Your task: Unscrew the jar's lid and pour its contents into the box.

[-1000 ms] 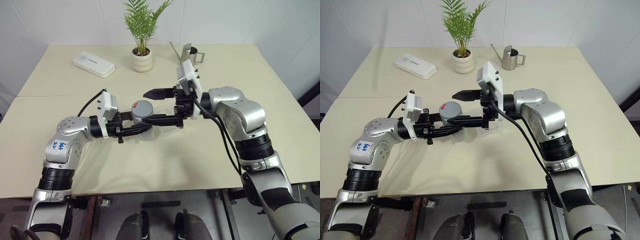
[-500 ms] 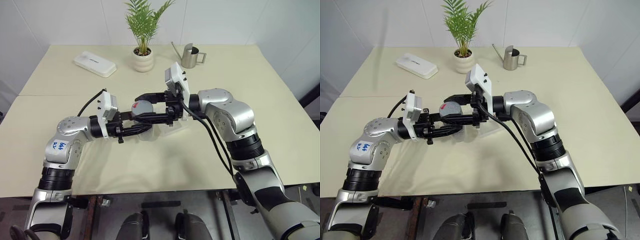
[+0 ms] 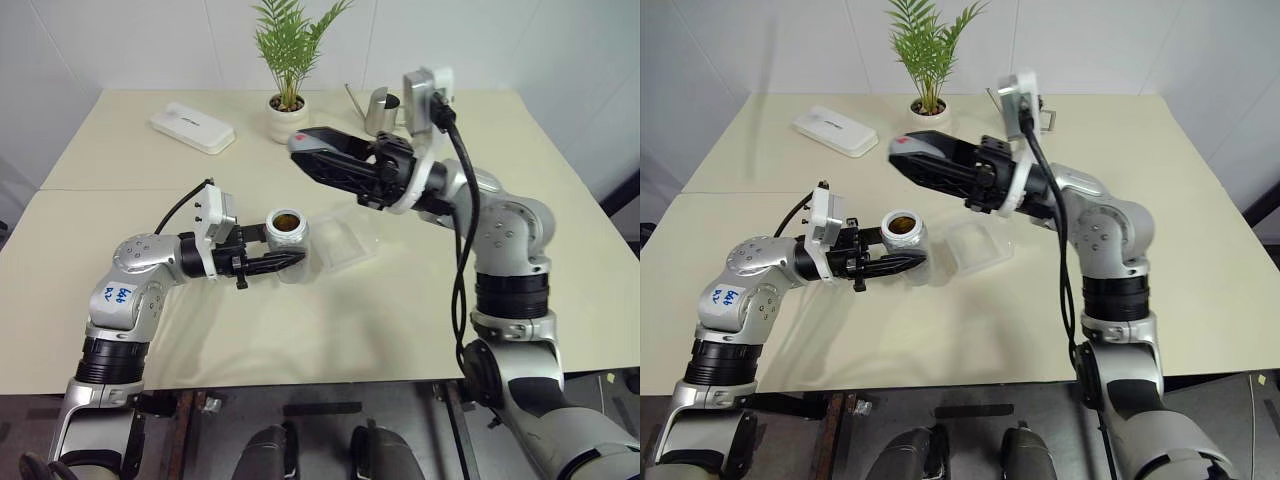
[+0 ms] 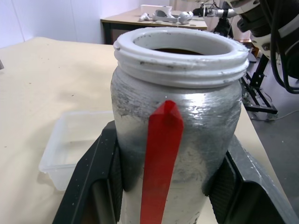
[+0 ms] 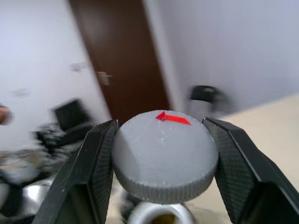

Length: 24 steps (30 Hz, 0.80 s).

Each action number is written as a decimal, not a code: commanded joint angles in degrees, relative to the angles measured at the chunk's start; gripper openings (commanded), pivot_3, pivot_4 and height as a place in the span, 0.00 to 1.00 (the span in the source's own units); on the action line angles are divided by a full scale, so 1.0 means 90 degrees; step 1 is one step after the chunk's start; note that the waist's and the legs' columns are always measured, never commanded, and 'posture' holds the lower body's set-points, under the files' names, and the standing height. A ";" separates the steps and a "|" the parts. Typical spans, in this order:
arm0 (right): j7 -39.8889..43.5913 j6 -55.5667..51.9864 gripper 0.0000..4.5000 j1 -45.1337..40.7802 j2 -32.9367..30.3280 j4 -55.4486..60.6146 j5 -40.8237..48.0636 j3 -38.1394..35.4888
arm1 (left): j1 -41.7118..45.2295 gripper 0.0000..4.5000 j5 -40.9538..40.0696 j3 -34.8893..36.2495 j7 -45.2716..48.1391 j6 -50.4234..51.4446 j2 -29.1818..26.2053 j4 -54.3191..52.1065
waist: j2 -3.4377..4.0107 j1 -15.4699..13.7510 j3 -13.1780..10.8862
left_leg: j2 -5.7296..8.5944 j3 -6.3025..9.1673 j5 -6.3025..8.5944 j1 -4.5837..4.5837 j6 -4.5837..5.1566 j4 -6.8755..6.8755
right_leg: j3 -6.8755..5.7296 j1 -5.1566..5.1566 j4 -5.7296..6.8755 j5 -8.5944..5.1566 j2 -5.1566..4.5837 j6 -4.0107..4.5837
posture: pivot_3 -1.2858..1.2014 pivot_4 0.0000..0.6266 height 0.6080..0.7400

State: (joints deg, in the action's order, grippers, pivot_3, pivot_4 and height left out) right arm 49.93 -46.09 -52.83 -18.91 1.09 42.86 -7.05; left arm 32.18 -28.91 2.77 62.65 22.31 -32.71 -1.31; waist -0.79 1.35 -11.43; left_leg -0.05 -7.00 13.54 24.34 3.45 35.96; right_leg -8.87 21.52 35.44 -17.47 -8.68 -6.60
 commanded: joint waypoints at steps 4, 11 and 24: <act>-0.0151 0.2336 0.57 0.1767 -0.1288 -0.0295 -0.1722 -0.0397 | -0.0096 0.42 -0.0122 0.0190 -0.0082 -0.0019 -0.0050 -0.0164 | 0.0000 -0.0043 0.0000 | 0.0002 -0.0012 0.0001 0.0000 0.0003 -0.0009 | 0.0001 0.0001 -0.0018 0.0000 0.0000 -0.0001 | 0.52 0.24 1.00; -0.1015 0.4411 0.57 0.2956 -0.1240 -0.2335 -0.2601 -0.0939 | 0.0104 0.42 -0.0211 0.0206 -0.0121 0.0055 0.0101 0.0065 | 0.0001 0.0018 -0.0001 | -0.0007 -0.0025 -0.0003 -0.0004 0.0003 -0.0004 | 0.0005 -0.0006 -0.0019 0.0000 0.0008 -0.0001 | 0.52 0.24 1.00; -0.0932 0.4170 1.00 0.3448 -0.1276 -0.1646 -0.1880 -0.1307 | 0.0676 0.42 -0.0069 0.0158 0.0027 -0.0074 0.0139 0.0660 | 0.0012 0.0019 -0.0007 | -0.0009 -0.0022 -0.0011 -0.0016 0.0003 0.0002 | 0.0075 -0.0006 0.0002 0.0000 0.0008 0.0000 | 0.52 0.24 1.00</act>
State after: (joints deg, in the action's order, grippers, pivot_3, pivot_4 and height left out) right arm 39.63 -7.09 -21.94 -28.35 -19.46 23.32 -17.29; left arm 36.26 -29.17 3.33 62.76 22.89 -31.40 4.46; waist -0.68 1.52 -11.49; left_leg -0.13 -7.21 13.44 24.20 3.48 35.98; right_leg -8.19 21.47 35.45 -17.47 -8.61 -6.60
